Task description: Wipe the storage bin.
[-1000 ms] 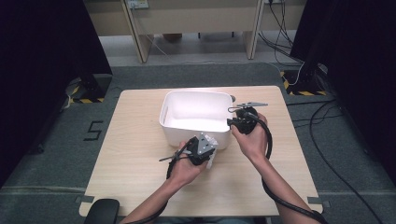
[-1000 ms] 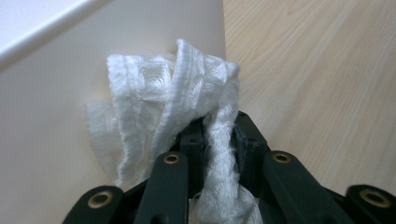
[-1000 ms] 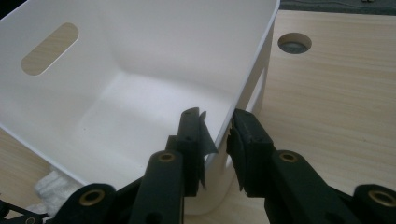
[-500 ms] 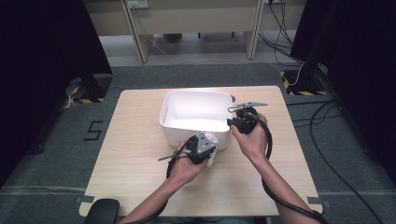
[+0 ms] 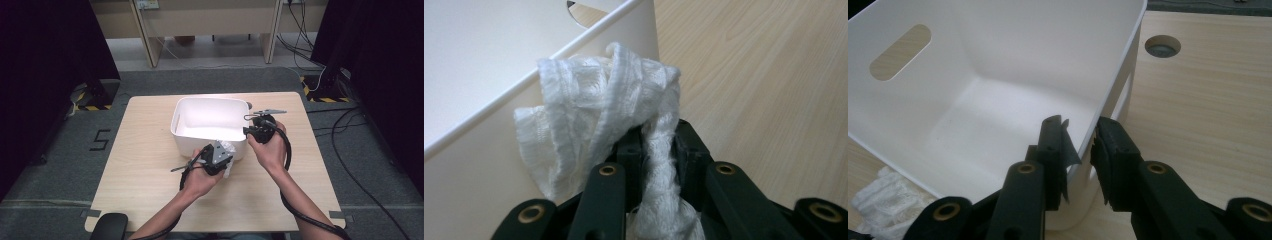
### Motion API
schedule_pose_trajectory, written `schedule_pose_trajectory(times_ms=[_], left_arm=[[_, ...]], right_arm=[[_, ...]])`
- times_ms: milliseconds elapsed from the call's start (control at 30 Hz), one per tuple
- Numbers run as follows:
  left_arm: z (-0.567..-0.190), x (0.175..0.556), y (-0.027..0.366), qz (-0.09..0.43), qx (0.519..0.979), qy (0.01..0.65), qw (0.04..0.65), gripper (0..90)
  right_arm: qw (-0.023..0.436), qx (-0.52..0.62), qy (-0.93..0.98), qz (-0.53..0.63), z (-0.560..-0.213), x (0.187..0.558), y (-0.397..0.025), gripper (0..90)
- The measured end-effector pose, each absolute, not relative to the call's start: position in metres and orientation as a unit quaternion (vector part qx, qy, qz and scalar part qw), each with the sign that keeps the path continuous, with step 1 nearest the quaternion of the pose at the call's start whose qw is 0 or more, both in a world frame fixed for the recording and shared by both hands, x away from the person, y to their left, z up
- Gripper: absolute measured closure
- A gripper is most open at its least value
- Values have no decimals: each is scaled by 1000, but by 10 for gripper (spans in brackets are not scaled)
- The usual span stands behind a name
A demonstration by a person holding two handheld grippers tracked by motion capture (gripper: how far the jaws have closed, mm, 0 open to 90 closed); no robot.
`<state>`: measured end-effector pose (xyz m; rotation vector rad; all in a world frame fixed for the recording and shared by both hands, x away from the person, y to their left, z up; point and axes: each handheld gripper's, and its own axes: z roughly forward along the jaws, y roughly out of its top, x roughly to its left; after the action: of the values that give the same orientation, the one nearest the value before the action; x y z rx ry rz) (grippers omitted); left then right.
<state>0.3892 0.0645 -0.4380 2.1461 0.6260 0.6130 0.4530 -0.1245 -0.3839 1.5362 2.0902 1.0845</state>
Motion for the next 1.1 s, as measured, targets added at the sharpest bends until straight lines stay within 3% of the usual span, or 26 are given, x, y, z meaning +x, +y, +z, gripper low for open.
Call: schedule_pose_trajectory(times_ms=[1100], left_arm=[[-445,391,54,243,853,239,395,771]], right_arm=[[163,540,732,381,-384,453,-124,744]])
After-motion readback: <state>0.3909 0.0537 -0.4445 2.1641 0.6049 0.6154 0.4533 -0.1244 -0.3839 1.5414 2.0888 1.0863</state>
